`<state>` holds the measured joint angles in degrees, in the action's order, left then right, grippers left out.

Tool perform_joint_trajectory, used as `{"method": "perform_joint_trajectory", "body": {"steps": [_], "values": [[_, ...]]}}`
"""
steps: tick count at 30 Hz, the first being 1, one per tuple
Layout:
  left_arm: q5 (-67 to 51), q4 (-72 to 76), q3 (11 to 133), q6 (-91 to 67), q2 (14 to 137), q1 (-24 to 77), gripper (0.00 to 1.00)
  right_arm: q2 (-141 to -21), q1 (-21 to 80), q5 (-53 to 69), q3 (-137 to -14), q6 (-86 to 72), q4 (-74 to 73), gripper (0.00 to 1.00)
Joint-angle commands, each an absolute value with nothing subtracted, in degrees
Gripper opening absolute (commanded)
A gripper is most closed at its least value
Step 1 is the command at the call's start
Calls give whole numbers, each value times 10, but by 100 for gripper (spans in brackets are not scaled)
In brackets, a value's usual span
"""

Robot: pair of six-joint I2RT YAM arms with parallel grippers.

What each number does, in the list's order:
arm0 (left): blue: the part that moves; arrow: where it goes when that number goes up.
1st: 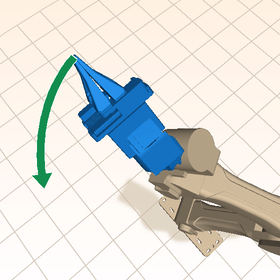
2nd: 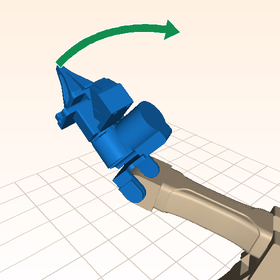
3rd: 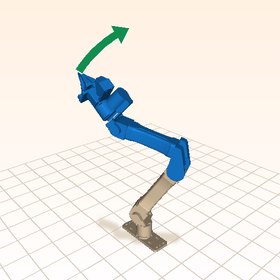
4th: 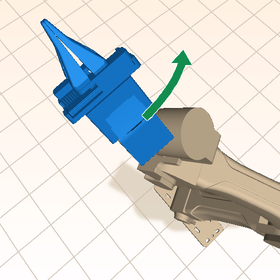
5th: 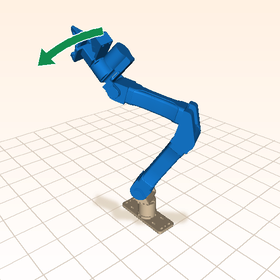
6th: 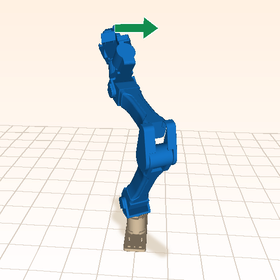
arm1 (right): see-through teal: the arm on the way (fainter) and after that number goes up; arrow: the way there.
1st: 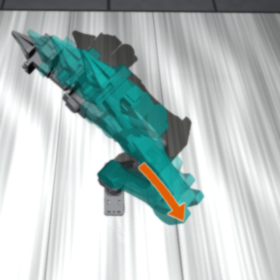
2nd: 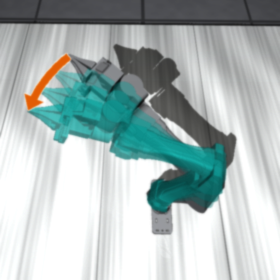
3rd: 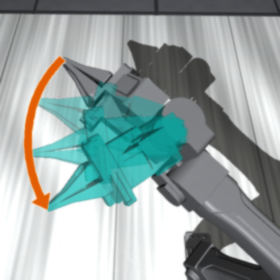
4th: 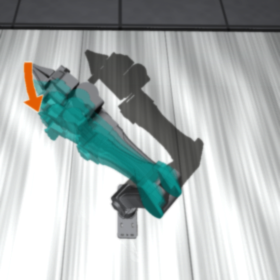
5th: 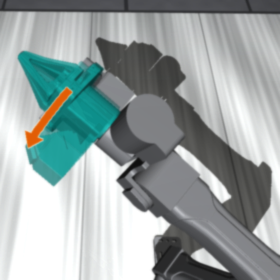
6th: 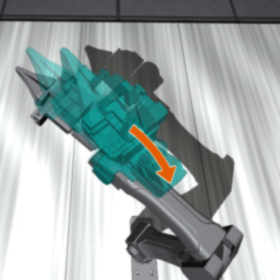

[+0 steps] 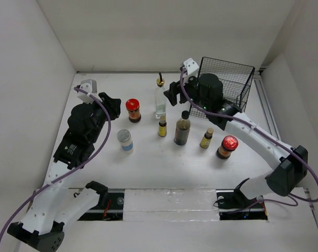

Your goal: Organize the condiment bottles

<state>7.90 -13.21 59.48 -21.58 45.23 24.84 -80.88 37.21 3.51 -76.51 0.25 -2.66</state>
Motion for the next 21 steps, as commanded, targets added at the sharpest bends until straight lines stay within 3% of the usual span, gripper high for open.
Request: {"method": "perform_joint_trajectory", "body": {"steps": [1, 4, 11, 21], "values": [[136, -120, 590, -228, 446, 243, 26, -829, 375, 76, -795, -1, -28, 77], [122, -106, 571, -233, 440, 233, 46, -861, 375, 83, -827, 4, -39, 82], [116, -106, 564, -233, 434, 233, 61, -943, 358, 83, -881, 4, -37, 82], [90, -101, 564, -233, 440, 233, 62, -1045, 333, 101, -926, -12, 31, 75]]}}
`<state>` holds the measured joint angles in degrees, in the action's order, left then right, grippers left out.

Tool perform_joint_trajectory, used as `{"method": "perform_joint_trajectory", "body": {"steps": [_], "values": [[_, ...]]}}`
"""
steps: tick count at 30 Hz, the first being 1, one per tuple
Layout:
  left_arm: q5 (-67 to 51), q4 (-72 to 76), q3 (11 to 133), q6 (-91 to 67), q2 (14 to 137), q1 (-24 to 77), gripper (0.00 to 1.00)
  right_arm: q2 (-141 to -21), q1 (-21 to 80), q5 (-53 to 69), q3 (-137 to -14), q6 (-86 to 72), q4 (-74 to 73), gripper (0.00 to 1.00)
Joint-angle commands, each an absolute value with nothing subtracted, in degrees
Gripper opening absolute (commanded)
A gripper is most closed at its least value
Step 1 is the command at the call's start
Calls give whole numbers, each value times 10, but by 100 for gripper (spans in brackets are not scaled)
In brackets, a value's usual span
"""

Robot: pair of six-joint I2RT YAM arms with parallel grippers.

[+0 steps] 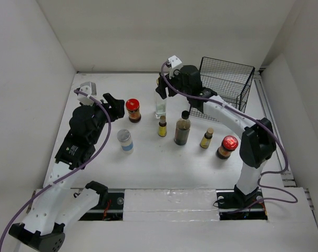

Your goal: Organize the condiment bottles

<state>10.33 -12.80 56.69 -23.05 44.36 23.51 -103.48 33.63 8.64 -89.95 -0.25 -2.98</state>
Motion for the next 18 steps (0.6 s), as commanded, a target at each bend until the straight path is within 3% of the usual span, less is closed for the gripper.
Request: {"method": "perform_joint_trajectory", "body": {"steps": [1, 4, 7, 8, 13, 18], "values": [[90, -101, 564, -233, 440, 233, 62, -1051, 333, 107, -926, -18, 40, 73], [90, -101, 564, -228, 440, 233, 62, -1074, 333, 121, -941, -23, 63, 70], [90, -101, 564, -228, 440, 233, 61, -1089, 338, 121, -953, -29, 82, 56], [90, -101, 564, -228, 440, 233, 61, -1089, 338, 121, -958, -29, 82, 46], [90, -101, 564, -228, 440, 233, 61, -1089, 345, 107, -958, -34, 111, 19], [77, -96, 564, -228, 440, 233, 61, -1055, 350, 78, -958, -40, 137, 8]]}}
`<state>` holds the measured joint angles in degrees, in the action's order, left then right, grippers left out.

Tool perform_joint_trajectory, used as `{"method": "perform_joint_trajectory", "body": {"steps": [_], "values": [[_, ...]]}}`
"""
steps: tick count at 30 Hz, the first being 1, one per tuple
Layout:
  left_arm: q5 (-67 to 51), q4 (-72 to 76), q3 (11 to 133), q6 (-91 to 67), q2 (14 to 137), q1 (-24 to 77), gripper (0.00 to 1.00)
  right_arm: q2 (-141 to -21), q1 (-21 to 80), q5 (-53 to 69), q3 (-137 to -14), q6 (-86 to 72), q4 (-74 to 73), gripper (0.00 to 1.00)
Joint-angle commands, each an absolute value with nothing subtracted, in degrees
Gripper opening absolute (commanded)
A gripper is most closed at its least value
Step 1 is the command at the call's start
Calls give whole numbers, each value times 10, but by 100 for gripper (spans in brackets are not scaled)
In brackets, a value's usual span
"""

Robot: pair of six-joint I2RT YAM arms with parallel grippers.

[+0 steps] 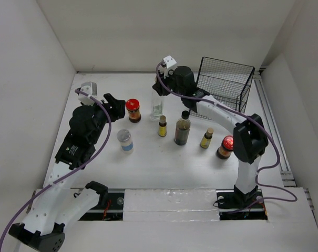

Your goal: Organize the condiment bottles

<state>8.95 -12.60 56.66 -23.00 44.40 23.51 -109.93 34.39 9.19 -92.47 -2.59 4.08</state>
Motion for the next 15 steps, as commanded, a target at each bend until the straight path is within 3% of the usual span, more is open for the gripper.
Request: {"method": "perform_joint_trajectory", "body": {"steps": [1, 15], "values": [[77, -96, 564, -228, 440, 233, 61, -1049, 350, 71, -958, -40, 143, 6], [72, -96, 558, -228, 426, 233, 61, -908, 310, -32, -986, -50, 209, 4]]}}
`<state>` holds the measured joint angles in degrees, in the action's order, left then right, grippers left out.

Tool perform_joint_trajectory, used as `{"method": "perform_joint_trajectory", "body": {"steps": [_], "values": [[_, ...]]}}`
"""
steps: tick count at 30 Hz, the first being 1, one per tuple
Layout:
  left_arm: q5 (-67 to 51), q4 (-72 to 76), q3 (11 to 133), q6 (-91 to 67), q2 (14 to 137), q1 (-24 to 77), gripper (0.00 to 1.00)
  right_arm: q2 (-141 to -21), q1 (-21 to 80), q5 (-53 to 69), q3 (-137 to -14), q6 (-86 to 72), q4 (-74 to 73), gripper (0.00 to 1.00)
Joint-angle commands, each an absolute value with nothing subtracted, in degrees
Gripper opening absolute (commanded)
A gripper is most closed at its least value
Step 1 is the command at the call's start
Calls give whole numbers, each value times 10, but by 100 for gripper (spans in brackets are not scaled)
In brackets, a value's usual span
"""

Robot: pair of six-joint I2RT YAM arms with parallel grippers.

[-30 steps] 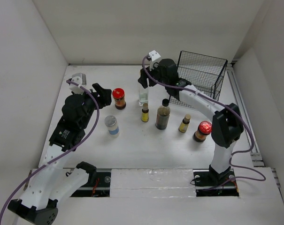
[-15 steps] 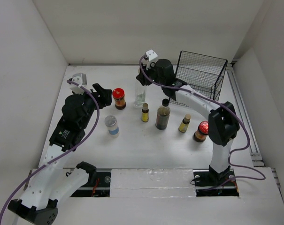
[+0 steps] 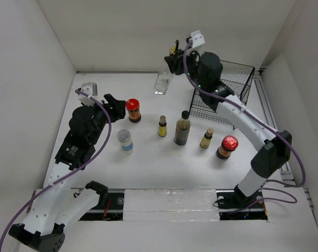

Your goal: Organize the condiment bottles

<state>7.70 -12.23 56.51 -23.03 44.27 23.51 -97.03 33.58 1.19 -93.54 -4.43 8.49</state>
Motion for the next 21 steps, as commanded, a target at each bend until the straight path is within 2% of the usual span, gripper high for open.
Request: {"method": "perform_joint_trajectory", "body": {"steps": [1, 13, 21], "values": [[72, -96, 558, -228, 426, 233, 61, -896, 302, -32, -986, -50, 203, 4], [66, -96, 558, -228, 421, 233, 61, -912, 157, -39, -1096, -45, 120, 1], [66, -91, 558, -228, 426, 233, 61, -947, 97, -13, -1142, -45, 88, 1]]}}
